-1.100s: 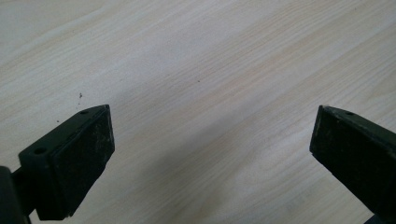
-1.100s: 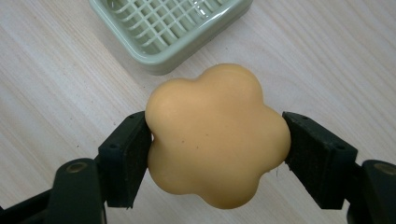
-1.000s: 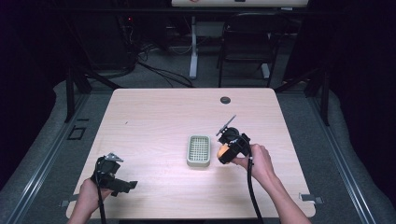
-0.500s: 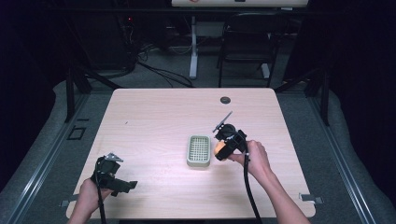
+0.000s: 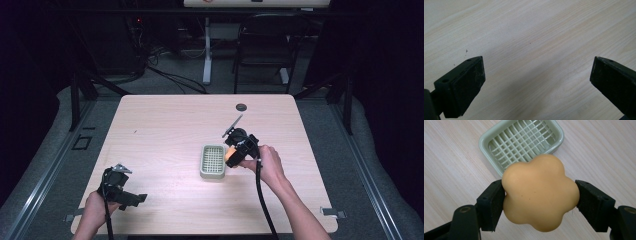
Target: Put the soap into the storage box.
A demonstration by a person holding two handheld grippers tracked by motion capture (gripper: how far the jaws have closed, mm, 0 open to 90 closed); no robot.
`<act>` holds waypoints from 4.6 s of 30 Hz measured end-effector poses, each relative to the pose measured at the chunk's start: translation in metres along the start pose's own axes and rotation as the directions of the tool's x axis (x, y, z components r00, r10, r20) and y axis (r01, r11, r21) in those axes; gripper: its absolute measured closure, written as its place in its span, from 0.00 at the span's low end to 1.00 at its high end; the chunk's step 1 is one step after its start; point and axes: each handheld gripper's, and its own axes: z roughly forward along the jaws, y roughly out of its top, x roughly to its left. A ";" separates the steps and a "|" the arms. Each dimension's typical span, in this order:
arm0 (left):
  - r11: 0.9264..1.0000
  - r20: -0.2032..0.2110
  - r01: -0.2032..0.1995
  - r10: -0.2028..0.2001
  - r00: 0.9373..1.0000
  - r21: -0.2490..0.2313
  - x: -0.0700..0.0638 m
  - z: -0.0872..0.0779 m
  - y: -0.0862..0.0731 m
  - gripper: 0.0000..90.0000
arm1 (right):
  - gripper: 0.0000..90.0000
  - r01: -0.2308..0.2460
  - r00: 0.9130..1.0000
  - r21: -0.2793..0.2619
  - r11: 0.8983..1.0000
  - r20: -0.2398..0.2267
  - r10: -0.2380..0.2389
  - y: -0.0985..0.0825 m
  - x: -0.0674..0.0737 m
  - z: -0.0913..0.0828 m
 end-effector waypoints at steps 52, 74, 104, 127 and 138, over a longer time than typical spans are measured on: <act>1.000 0.002 -0.001 0.001 1.000 0.002 0.000 0.000 0.000 0.00 | 0.29 0.034 0.998 0.037 0.999 -0.057 -0.032 0.054 0.016 0.055; 1.000 0.002 -0.002 0.002 1.000 0.004 0.000 -0.001 -0.001 0.00 | 0.29 0.065 0.997 0.109 0.992 -0.058 -0.059 0.063 0.016 0.080; 1.000 0.002 -0.007 0.007 1.000 0.003 0.000 0.000 0.000 0.00 | 0.19 0.112 0.991 0.122 0.986 -0.088 -0.101 0.063 0.015 0.085; 1.000 0.006 -0.003 0.003 1.000 0.002 0.000 -0.001 0.000 0.00 | 0.02 0.108 0.990 0.026 0.994 -0.089 -0.105 0.054 0.012 0.051; 1.000 0.001 -0.004 0.004 1.000 0.001 -0.001 -0.001 0.000 0.00 | 0.00 0.103 0.990 -0.046 0.994 -0.088 -0.106 0.031 0.010 0.008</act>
